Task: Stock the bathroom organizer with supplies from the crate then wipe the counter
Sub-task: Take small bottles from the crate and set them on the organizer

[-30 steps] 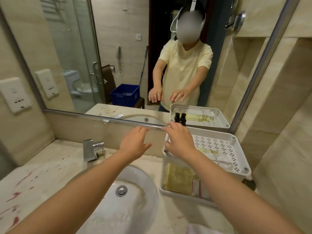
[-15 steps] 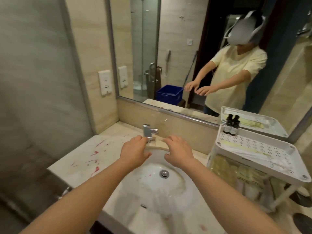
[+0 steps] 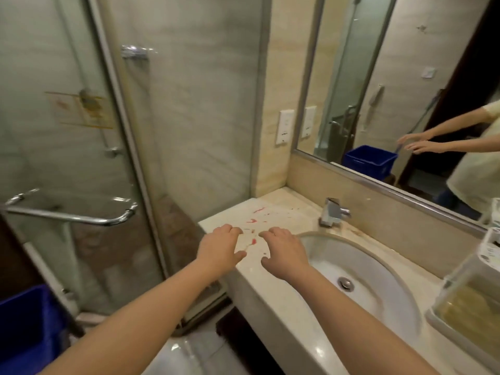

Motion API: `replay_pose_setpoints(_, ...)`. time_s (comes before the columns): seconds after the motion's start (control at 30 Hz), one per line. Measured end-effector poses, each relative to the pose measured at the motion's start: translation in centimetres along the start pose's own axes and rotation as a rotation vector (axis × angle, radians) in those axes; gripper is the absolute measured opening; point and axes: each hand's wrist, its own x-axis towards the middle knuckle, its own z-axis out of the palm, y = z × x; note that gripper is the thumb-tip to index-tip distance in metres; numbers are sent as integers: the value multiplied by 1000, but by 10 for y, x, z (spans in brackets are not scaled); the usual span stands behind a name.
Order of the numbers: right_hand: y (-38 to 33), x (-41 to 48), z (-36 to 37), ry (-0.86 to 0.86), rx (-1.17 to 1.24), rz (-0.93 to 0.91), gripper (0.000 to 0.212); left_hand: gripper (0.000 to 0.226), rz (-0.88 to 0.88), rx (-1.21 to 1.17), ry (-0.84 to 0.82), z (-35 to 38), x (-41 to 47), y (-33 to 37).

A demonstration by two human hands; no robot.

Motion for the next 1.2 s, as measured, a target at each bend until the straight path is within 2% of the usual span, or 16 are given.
replay_pose_setpoints(0.23, -101, 16, 25, 12, 14, -195, 54, 60, -171, 30, 21, -13, -66, -89)
replay_pose_setpoints(0.7, -283, 34, 65, -129, 11, -605, 64, 58, -572, 9, 88, -40, -187, -225)
replay_pose_setpoints(1.0, -390, 73, 97, -201, 84, -865, 54, 59, -865, 9, 75, -43, -236, -307)
replay_pose_setpoints(1.2, -453, 105, 121, -272, 65, -1043, 57, 61, -1073, -1, 100, -42, -255, -352)
